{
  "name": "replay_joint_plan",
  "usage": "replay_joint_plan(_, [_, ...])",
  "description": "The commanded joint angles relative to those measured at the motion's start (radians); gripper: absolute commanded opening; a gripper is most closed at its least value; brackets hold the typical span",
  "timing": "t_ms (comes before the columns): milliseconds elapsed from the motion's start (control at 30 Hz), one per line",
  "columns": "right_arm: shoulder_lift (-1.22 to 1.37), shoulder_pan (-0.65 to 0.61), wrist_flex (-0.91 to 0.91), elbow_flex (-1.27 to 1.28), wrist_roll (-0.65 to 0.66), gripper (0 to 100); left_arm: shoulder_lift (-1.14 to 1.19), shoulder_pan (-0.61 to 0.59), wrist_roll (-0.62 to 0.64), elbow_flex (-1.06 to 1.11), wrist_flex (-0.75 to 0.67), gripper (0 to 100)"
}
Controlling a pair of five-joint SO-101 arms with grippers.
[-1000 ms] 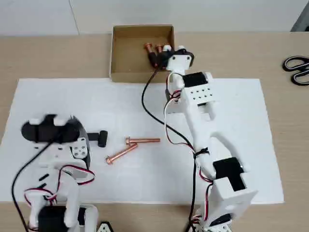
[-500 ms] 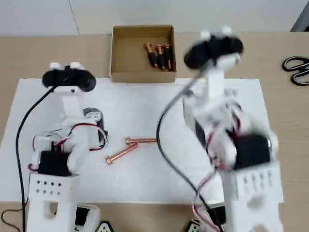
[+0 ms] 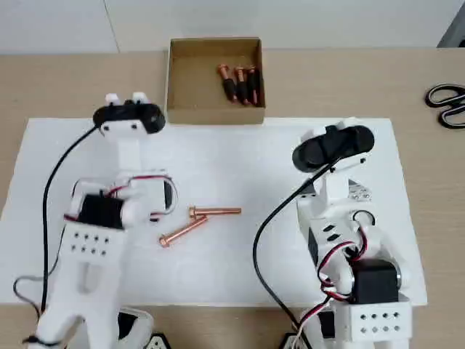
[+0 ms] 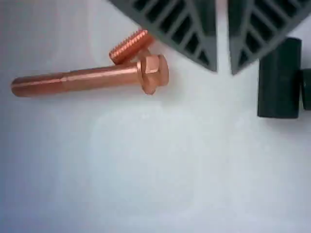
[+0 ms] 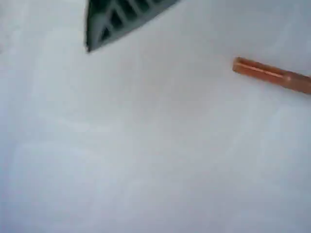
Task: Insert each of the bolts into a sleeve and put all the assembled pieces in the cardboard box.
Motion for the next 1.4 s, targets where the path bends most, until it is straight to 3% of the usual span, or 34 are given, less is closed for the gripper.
replay_joint_plan(0, [-0.015,0.024,-0.021,0.018,0.020,14.4,0.106,0.005,0.003,-0.173,0.098,1])
replay_joint_plan(267, [-0.019,0.021,-0.051,0.094,0.015,14.4,0.423,0.003,-0.043,-0.398,0.365,1])
replay_joint_plan(600, [-0.019,0.021,-0.050,0.094,0.015,14.4,0.480,0.000,-0.009,-0.404,0.253,1])
replay_joint_plan(833, [-0.019,0.021,-0.051,0.094,0.015,14.4,0.583,-0.101,-0.034,-0.407,0.256,20])
replay_joint_plan(1367, [-0.019,0.021,-0.053,0.094,0.018,14.4,0.795,-0.114,-0.038,-0.412,0.161,19])
